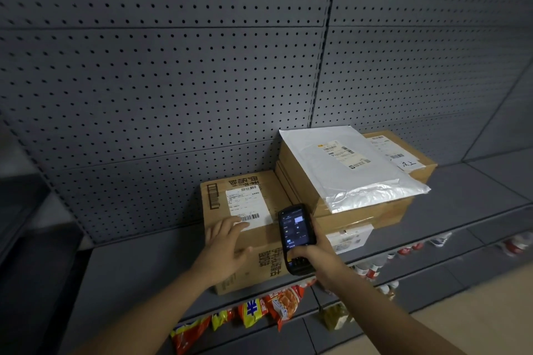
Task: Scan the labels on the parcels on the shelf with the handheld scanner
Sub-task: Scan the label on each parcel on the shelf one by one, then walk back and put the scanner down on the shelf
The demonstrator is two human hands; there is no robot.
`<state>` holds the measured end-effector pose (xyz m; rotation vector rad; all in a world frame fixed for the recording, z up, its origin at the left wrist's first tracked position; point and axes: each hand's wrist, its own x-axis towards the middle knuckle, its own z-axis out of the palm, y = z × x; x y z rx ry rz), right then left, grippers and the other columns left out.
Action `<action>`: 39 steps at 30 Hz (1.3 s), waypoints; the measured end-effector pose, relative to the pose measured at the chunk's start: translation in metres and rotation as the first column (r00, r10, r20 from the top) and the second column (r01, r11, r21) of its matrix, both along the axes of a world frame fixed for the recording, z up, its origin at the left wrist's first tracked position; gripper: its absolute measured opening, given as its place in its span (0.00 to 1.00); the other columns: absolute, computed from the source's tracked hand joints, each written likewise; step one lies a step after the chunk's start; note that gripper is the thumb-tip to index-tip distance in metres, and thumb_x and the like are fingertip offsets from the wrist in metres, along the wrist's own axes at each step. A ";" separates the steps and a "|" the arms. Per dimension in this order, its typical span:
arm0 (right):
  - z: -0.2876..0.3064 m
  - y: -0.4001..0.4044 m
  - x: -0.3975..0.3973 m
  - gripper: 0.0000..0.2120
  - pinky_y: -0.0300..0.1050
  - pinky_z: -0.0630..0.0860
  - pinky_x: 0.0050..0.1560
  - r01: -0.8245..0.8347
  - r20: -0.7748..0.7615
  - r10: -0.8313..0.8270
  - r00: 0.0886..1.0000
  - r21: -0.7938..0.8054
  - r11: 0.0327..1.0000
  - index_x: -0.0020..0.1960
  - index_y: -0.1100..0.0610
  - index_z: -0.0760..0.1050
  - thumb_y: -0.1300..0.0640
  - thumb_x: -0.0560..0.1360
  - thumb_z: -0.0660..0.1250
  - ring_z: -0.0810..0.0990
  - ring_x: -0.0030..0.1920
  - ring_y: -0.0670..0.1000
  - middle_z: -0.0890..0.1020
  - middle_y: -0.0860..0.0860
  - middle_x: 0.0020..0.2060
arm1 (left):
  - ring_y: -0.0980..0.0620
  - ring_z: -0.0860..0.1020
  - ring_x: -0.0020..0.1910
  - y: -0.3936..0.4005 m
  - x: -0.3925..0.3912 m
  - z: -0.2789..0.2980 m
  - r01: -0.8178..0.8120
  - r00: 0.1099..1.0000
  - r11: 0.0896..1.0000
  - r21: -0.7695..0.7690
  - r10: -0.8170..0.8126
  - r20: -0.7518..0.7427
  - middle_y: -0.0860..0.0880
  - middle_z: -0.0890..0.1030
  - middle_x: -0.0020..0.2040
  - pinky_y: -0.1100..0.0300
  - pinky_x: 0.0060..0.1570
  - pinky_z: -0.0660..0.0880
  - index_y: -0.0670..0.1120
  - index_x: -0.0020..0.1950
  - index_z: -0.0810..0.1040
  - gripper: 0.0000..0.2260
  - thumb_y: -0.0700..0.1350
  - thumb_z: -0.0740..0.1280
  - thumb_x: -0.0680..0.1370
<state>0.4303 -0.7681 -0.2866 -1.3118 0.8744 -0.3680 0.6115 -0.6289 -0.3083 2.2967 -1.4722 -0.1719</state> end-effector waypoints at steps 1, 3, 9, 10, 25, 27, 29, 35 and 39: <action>-0.001 0.001 -0.005 0.41 0.53 0.79 0.51 0.007 0.005 -0.007 1.000 0.011 1.000 0.70 0.46 0.65 0.74 0.65 0.71 0.78 0.57 0.55 0.80 0.53 0.57 | 0.55 0.56 0.71 -0.004 -0.004 0.003 0.049 0.998 0.999 0.002 -0.049 0.035 0.57 0.61 0.70 0.55 0.72 0.53 0.56 0.73 0.61 0.25 0.58 0.61 0.77; -0.004 0.001 -0.017 0.40 0.59 0.79 0.54 0.025 0.011 -0.025 1.000 0.029 0.999 0.68 0.48 0.67 0.72 0.62 0.72 0.79 0.57 0.57 0.81 0.53 0.56 | 0.57 0.58 0.70 -0.012 -0.014 0.007 0.149 0.986 0.989 0.009 -0.149 0.077 0.58 0.63 0.69 0.58 0.71 0.54 0.56 0.72 0.62 0.23 0.56 0.61 0.77; -0.001 -0.003 -0.077 0.39 0.59 0.77 0.60 0.062 0.026 -0.062 0.998 0.003 0.998 0.66 0.48 0.67 0.71 0.60 0.72 0.78 0.57 0.56 0.80 0.54 0.56 | 0.60 0.63 0.68 -0.040 -0.060 0.017 0.311 0.949 0.950 -0.001 -0.311 0.052 0.60 0.65 0.69 0.62 0.65 0.65 0.55 0.72 0.64 0.20 0.53 0.59 0.80; -0.001 -0.004 -0.089 0.40 0.58 0.77 0.59 0.069 0.035 -0.069 0.997 -0.004 0.998 0.67 0.47 0.67 0.71 0.60 0.72 0.78 0.57 0.56 0.80 0.54 0.56 | 0.59 0.64 0.68 -0.047 -0.071 0.017 0.336 0.942 0.942 -0.001 -0.335 0.022 0.58 0.66 0.69 0.61 0.66 0.65 0.54 0.72 0.65 0.20 0.51 0.60 0.80; -0.001 -0.029 -0.338 0.42 0.48 0.80 0.42 0.495 0.108 -0.500 0.859 0.073 0.866 0.69 0.47 0.68 0.69 0.58 0.71 0.81 0.51 0.58 0.82 0.57 0.54 | 0.51 0.72 0.63 -0.165 -0.302 0.039 0.685 0.722 0.728 0.021 -0.683 0.113 0.51 0.75 0.64 0.60 0.58 0.68 0.49 0.66 0.72 0.17 0.50 0.63 0.78; -0.004 -0.036 -0.364 0.43 0.48 0.79 0.43 0.551 0.121 -0.559 0.820 0.094 0.829 0.70 0.49 0.69 0.68 0.56 0.71 0.81 0.50 0.59 0.82 0.59 0.54 | 0.52 0.73 0.61 -0.182 -0.326 0.045 0.719 0.684 0.694 0.021 -0.714 0.151 0.50 0.76 0.63 0.60 0.57 0.68 0.49 0.65 0.72 0.17 0.50 0.63 0.77; -0.006 -0.046 -0.387 0.43 0.49 0.79 0.43 0.611 0.133 -0.622 0.771 0.118 0.783 0.69 0.51 0.69 0.69 0.55 0.71 0.81 0.50 0.61 0.82 0.60 0.54 | 0.50 0.75 0.58 -0.201 -0.348 0.051 0.745 0.652 0.667 0.017 -0.734 0.190 0.49 0.77 0.60 0.59 0.54 0.69 0.48 0.62 0.73 0.15 0.50 0.63 0.76; -0.010 -0.087 -0.443 0.39 0.57 0.80 0.48 0.699 0.140 -0.719 0.681 0.169 0.695 0.66 0.53 0.71 0.69 0.56 0.71 0.80 0.51 0.66 0.80 0.67 0.55 | 0.50 0.77 0.53 -0.267 -0.399 0.054 0.808 0.548 0.584 0.082 -0.795 0.262 0.49 0.79 0.55 0.56 0.53 0.72 0.46 0.57 0.75 0.13 0.51 0.63 0.76; -0.011 -0.124 -0.468 0.37 0.61 0.78 0.53 0.740 0.143 -0.755 0.640 0.152 0.656 0.64 0.52 0.73 0.70 0.57 0.71 0.80 0.50 0.66 0.81 0.65 0.53 | 0.49 0.77 0.53 -0.323 -0.426 0.053 0.821 0.476 0.543 0.174 -0.821 0.315 0.49 0.79 0.54 0.53 0.53 0.73 0.46 0.57 0.76 0.14 0.52 0.62 0.76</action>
